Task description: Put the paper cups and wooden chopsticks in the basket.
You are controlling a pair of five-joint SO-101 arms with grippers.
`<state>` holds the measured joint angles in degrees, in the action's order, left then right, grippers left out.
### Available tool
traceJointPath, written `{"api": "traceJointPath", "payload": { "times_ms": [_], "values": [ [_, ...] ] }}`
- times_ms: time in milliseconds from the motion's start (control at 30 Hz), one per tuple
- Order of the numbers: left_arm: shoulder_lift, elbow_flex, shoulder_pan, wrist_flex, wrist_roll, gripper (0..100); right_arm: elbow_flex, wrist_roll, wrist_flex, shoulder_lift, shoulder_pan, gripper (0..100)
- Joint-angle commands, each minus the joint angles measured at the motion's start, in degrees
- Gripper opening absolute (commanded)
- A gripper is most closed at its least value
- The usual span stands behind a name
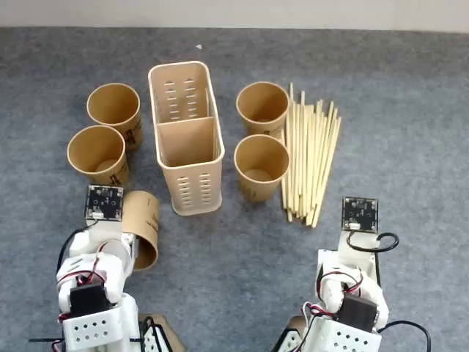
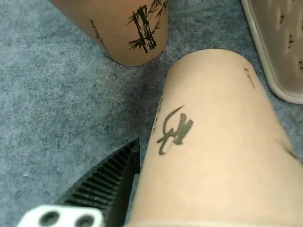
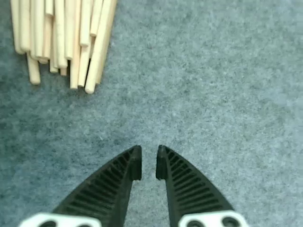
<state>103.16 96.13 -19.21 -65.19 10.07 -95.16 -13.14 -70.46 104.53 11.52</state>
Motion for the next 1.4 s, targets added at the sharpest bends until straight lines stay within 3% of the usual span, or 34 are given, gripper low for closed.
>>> {"api": "traceJointPath", "payload": {
  "times_ms": [0, 233, 367, 467, 667, 800, 1033, 1233, 1367],
  "values": [
    [0.31, 1.01, 0.84, -0.53, 0.26, 20, -8.48, -0.53, 2.86, 0.40, 0.75, 7.0],
    [0.31, 1.01, 0.84, -0.26, 0.44, 20, -8.48, -0.62, 2.24, 0.57, 0.48, 7.3],
    [0.31, 1.01, 0.66, -0.18, 0.62, 20, -8.48, -0.79, 8.57, 0.57, 0.48, 7.3],
    [0.31, 1.01, 0.48, -0.18, 0.88, 20, -8.48, -5.19, 10.68, 0.57, 0.48, 7.3],
    [0.40, 0.57, -1.10, -0.18, 9.05, 20, -7.78, -8.18, 10.42, 0.57, 0.48, 7.3],
    [0.31, -0.22, -4.00, -0.53, 9.23, 20, -1.98, -8.00, 6.37, 0.31, 0.04, 7.3],
    [-0.22, -7.52, -3.91, -2.29, 9.32, 20, 6.55, -8.35, 2.42, 0.22, -3.03, 7.3],
    [-0.31, -14.81, -4.18, -2.81, 12.57, 20, 10.77, -13.27, -0.04, 0.22, -2.59, 7.3],
    [-1.27, -24.31, -4.00, -8.26, 13.19, 20, 11.38, -15.82, -0.40, 0.13, -2.51, 7.3]
  ]
}}
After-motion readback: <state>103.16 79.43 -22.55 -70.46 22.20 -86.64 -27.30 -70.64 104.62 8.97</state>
